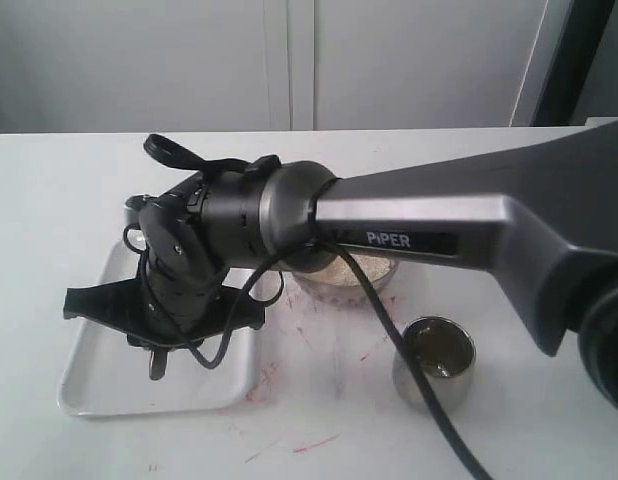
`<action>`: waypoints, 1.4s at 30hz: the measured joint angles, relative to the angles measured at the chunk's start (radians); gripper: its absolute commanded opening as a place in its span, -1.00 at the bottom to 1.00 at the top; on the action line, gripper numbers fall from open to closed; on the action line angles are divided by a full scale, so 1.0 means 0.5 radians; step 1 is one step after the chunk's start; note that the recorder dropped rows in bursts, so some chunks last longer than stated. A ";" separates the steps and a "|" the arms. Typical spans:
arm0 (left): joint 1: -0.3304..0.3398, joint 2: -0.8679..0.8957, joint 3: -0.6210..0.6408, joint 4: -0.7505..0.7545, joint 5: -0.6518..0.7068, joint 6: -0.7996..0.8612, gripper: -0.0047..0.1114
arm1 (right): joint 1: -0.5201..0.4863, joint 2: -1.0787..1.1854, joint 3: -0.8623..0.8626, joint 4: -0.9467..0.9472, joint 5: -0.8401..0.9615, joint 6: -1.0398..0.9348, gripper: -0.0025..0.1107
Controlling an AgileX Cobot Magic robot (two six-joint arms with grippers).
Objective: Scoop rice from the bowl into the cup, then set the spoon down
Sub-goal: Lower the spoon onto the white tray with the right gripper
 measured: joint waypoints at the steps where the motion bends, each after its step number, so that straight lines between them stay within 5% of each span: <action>1: 0.000 0.000 0.000 0.000 0.000 0.000 -0.67 | -0.004 0.000 0.000 -0.003 -0.025 0.000 -0.96; 42: 0.000 0.000 0.000 0.000 0.000 0.000 -0.67 | -0.044 0.145 -0.002 -0.003 -0.159 0.004 -0.96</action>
